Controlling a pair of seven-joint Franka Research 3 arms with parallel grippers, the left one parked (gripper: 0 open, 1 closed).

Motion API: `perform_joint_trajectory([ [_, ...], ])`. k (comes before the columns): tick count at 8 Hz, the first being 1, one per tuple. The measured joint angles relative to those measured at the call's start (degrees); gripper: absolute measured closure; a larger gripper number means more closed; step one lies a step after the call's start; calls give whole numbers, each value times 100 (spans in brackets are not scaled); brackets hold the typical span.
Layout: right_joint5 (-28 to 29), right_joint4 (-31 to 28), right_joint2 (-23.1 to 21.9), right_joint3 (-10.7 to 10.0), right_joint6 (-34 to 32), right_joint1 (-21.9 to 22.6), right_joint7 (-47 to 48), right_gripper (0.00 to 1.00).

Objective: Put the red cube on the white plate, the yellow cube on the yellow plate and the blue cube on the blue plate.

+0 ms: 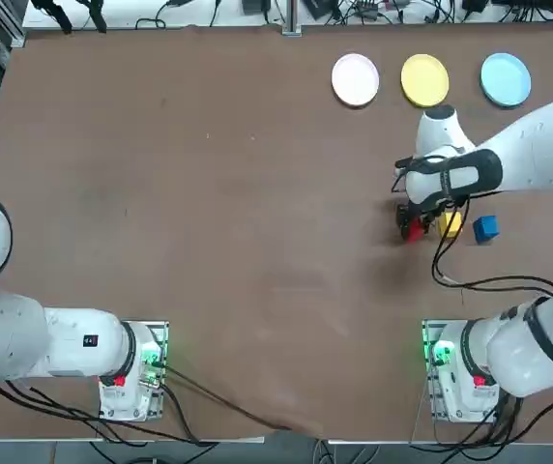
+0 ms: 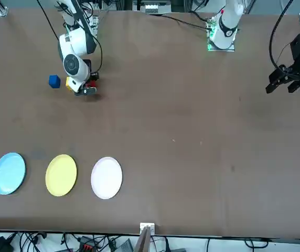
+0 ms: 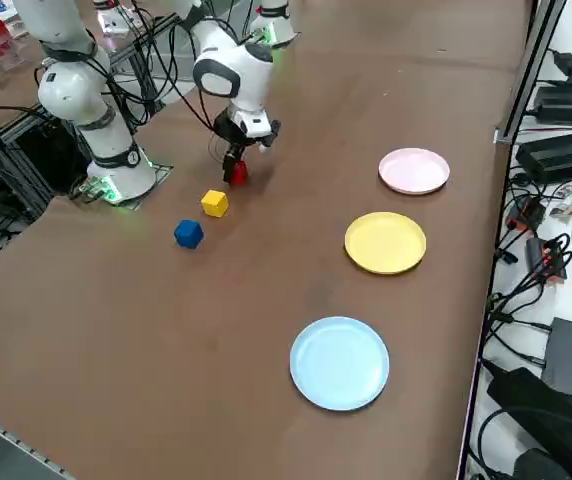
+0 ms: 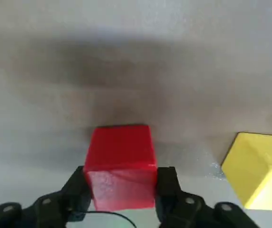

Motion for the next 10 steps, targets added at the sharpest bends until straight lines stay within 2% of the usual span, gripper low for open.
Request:
perform_joint_trajectory([
  [2,1,259,-169,-86,-198,-20,18,31],
  [3,1,619,-338,-198,-547,-82,17,31],
  [5,0,1786,-401,-301,-1313,-303,-5,31],
  [6,-1,2558,-157,-305,-1599,-376,-20,31],
  [7,0,3486,333,-294,-1922,-378,-25,31],
  [9,104,5483,1841,-224,-2448,-340,-21,31],
  [10,254,6396,2634,-206,-2502,-328,-20,31],
])
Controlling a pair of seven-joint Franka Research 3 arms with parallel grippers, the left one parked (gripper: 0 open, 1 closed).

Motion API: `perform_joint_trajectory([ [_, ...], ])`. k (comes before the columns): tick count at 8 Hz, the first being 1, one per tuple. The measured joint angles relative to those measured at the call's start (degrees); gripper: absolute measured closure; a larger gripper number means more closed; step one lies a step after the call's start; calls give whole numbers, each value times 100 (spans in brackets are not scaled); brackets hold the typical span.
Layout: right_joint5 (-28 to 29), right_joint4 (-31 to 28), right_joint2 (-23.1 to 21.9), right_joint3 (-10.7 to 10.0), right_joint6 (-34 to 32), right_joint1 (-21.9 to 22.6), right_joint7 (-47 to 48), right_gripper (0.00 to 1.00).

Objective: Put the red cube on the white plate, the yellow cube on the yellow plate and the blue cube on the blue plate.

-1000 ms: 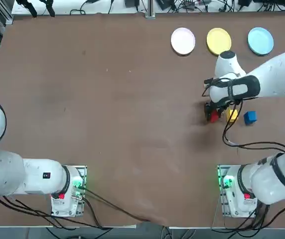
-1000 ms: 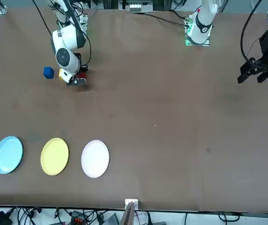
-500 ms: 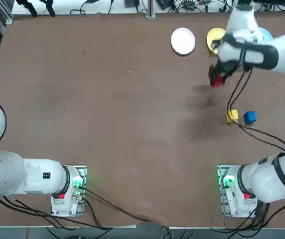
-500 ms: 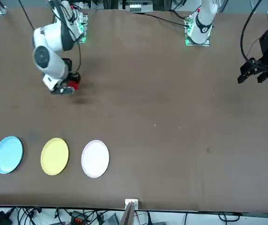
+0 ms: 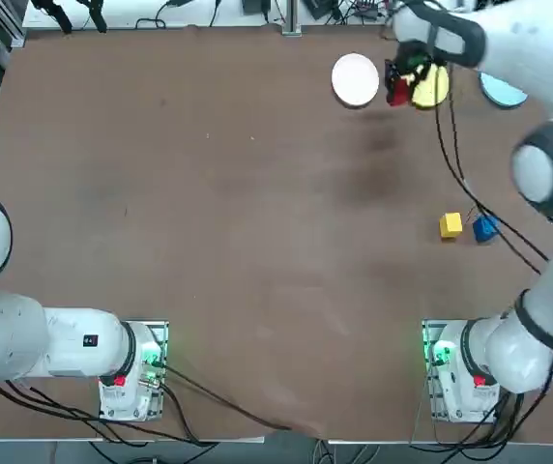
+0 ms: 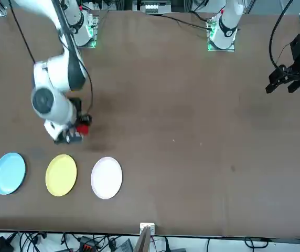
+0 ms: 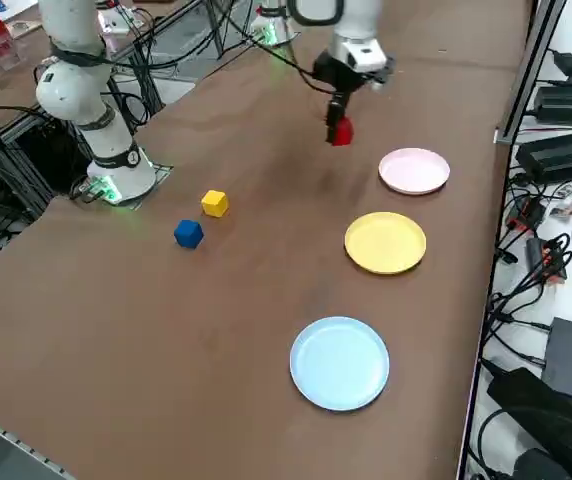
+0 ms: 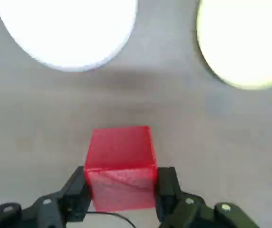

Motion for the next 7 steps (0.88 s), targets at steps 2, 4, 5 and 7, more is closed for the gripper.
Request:
perform_joint_trajectory([
  [2,114,1237,1188,8,433,8,0,31],
  [4,119,1625,1826,24,1368,76,47,31],
  [5,119,1727,1951,24,1528,91,59,31],
  [7,119,1802,1986,31,1537,94,59,31],
])
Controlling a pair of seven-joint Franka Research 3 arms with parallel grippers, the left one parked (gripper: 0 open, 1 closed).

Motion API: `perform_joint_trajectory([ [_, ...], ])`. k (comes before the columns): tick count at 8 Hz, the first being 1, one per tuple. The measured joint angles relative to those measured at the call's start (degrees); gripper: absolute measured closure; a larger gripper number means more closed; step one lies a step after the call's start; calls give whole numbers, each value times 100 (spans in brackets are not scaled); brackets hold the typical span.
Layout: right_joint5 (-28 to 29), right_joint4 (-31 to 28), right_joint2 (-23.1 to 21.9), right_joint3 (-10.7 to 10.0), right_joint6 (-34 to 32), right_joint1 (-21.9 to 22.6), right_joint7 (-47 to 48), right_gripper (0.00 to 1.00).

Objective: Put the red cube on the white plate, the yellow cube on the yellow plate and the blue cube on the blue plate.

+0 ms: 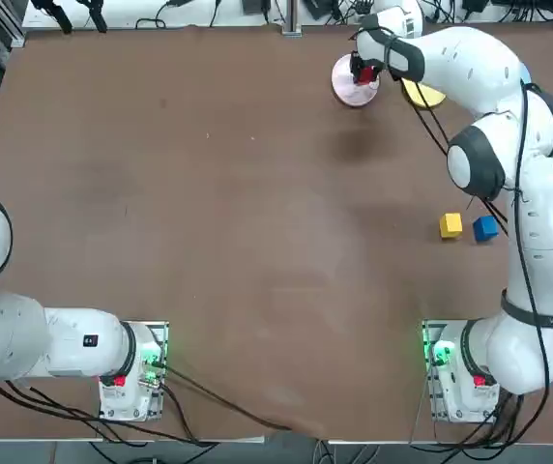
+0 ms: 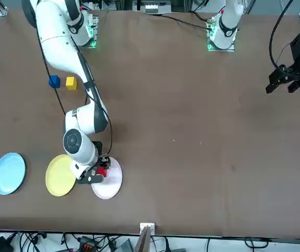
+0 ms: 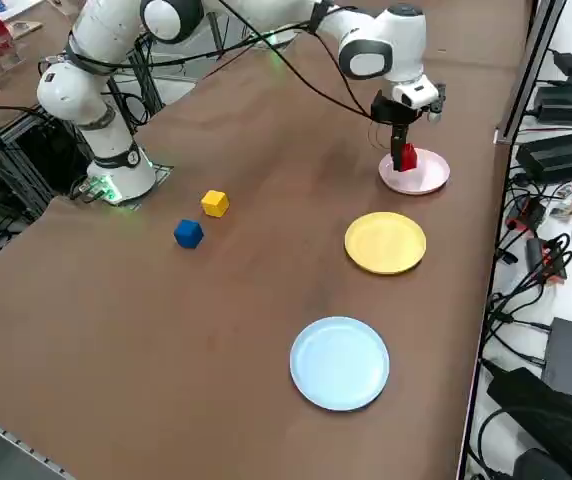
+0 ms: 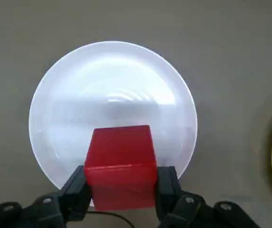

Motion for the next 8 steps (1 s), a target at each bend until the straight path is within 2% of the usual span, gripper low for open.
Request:
perform_joint_trajectory([
  [6,0,15,149,30,117,56,10,31],
  [7,-1,14,164,29,192,50,10,28],
  [8,-1,14,197,29,307,51,10,14],
])
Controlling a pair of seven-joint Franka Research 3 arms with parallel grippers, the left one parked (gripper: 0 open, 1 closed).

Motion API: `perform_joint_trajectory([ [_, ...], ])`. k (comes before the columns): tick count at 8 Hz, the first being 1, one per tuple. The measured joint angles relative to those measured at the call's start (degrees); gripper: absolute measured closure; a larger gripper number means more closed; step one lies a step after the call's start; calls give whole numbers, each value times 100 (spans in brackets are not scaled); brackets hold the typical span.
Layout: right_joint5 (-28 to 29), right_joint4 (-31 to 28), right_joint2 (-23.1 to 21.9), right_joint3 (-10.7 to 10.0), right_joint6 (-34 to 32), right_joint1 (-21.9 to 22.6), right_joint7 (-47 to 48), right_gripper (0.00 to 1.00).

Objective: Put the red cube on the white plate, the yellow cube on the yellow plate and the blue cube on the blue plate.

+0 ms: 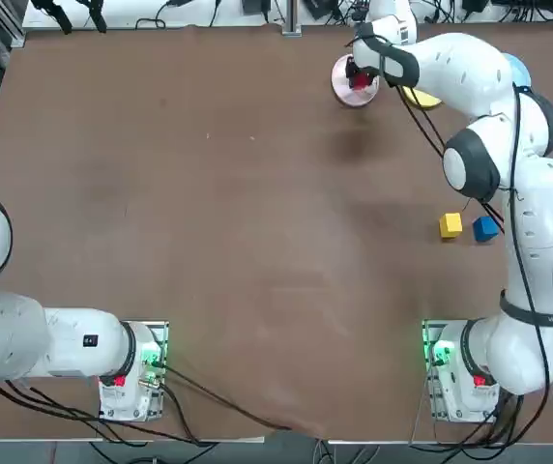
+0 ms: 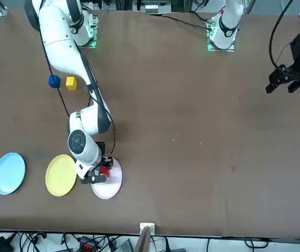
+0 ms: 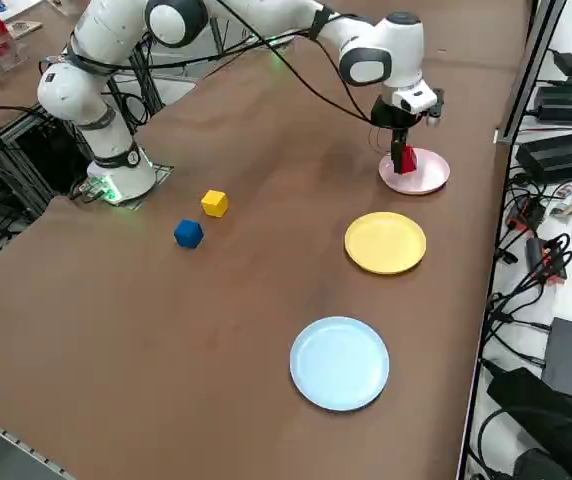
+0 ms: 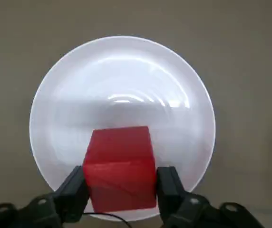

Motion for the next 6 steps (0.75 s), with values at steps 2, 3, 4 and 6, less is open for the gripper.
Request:
perform_joint_trajectory([
  [2,1,10,12,-3,51,-10,2,0],
  [3,1,33,0,-9,40,-23,2,0],
  [4,2,75,-62,-18,-126,-38,2,0],
  [6,2,251,-435,-60,-1107,-136,3,0],
])
